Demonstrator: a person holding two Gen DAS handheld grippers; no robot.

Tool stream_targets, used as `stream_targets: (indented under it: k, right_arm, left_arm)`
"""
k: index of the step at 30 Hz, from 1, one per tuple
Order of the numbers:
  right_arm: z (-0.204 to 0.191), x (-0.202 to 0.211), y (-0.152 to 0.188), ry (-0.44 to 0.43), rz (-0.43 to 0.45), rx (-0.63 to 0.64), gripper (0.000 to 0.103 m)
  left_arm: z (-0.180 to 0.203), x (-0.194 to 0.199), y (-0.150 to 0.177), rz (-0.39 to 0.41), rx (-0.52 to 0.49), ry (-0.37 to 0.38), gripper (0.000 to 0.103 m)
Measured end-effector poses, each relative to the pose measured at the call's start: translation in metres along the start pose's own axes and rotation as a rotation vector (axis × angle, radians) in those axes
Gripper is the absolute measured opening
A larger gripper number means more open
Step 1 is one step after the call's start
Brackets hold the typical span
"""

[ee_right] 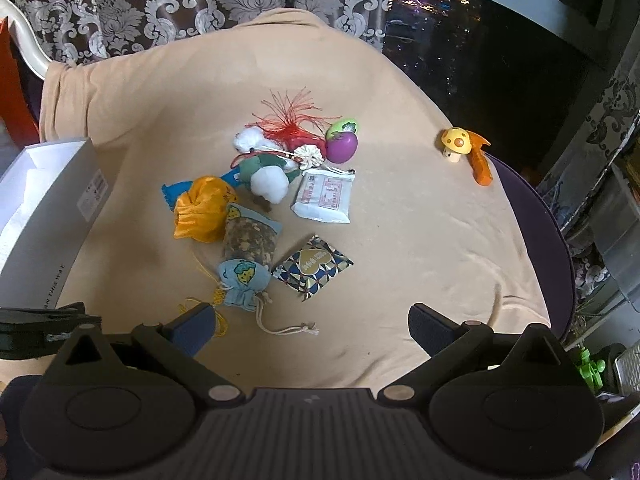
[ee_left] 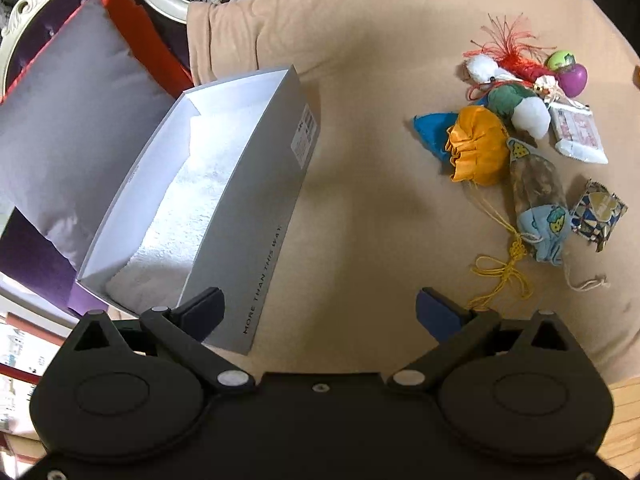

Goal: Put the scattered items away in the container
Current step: 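Move both tools over the pile of items on the table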

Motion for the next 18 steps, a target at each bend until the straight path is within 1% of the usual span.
stream_targets:
  k: [6,12,14,16,17,18]
  right_arm:
    - [0.001,-0.001,0.0,-0.003,-0.012,-0.009,0.102]
    - [0.002,-0.007,0.006,-0.012,-0.029,-0.031,0.102]
    - [0.006,-0.012,0.008,-0.054,-0.032,-0.093,0.102]
    - [0.019,-0.019,0.01,-0.109,-0.03,-0.215,0.102]
    - [0.029,-0.024,0.011,-0.116,-0.027,-0.287,0.102]
    - [0.041,-0.031,0.014,-0.104,-0.023,-0.358,0.102]
  left_arm:
    - [0.003,0.001,0.0,0.008,-0.036,-0.014,0.099]
    - [0.003,0.0,-0.001,0.005,-0.032,-0.005,0.099]
    - [0.003,0.001,-0.001,0.007,-0.024,0.005,0.099]
    - [0.001,0.002,-0.001,0.013,-0.002,0.022,0.099]
    - [0.0,0.002,-0.001,0.015,0.015,0.033,0.099]
    - [-0.002,0.002,-0.001,0.011,0.035,0.05,0.099]
Point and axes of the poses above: each gripper's, at about its wrist camera, not at the fingertips, and x roughly against the way its jaws point, z to its right, y to its underside, the point moved 6 cm from there along -x, roughly the way its jaws point, and after that the axes turned 15 degrees about z, right-handed, at the moved point
